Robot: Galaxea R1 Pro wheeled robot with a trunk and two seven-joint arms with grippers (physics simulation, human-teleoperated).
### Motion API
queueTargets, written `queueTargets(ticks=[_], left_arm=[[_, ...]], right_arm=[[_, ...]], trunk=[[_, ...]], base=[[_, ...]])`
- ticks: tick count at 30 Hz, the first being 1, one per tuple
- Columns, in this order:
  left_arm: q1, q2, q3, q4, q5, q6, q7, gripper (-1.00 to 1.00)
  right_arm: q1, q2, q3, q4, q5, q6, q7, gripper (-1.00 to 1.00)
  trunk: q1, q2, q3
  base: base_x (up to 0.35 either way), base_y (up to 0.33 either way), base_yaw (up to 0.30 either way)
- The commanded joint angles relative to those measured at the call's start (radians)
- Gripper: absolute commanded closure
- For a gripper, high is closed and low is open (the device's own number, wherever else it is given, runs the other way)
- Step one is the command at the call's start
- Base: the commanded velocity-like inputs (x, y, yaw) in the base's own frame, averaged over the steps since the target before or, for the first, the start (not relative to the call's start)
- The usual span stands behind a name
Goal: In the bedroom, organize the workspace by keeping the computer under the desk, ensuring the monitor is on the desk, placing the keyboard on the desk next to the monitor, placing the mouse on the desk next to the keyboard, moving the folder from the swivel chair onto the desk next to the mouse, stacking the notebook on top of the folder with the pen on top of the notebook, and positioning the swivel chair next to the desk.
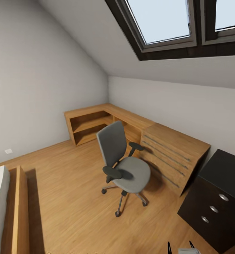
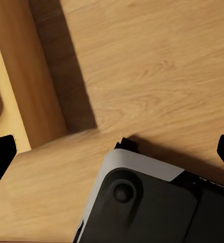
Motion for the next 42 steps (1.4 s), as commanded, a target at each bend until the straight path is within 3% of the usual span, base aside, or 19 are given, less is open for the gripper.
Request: queueTargets(ticks=[1,18,22,23,26,42], left_arm=[[-0.001,0.001,-0.008,-0.001,0.008,0.0,0.007,-1.0],[-0.001,0.001,-0.007,-0.001,0.006,-0.013,0.007,-1.0],[-0.001,0.001,-0.008,-0.001,0.004,-0.068,0.008,-1.0],[-0.001,0.001,-0.007,-0.001,0.007,-0.163,0.008,-1.0],[-0.001,0.001,-0.007,-0.001,0.008,-0.197,0.008,-1.0],[-0.001,0.0,-0.007,-0.001,0.007,-0.215,0.009,-1.0]], right_arm=[[-0.001,0.0,0.009,0.002,-0.005,-0.003,-0.005,-1.0],[-0.001,0.0,0.009,0.002,-0.009,-0.007,-0.005,-1.0],[-0.001,0.0,0.009,0.002,-0.009,-0.007,-0.005,-1.0],[-0.001,-0.001,0.009,0.002,-0.009,-0.007,-0.005,-1.0],[-0.001,-0.001,0.009,0.002,-0.009,-0.007,-0.005,-1.0],[-0.001,-0.005,0.009,0.002,-0.009,-0.006,-0.005,-1.0]], trunk=[[0.001,-0.002,-0.002],[0.001,-0.002,0.008],[0.001,-0.002,0.013],[0.001,-0.002,0.014],[0.001,-0.002,0.019],[0.001,-0.002,0.042]], base=[[0.0,0.0,0.284],[0.0,0.0,0.254],[0.0,0.0,0.182],[0.0,0.0,0.146],[0.05,0.0,0.142],[0.206,0.0,0.136]])
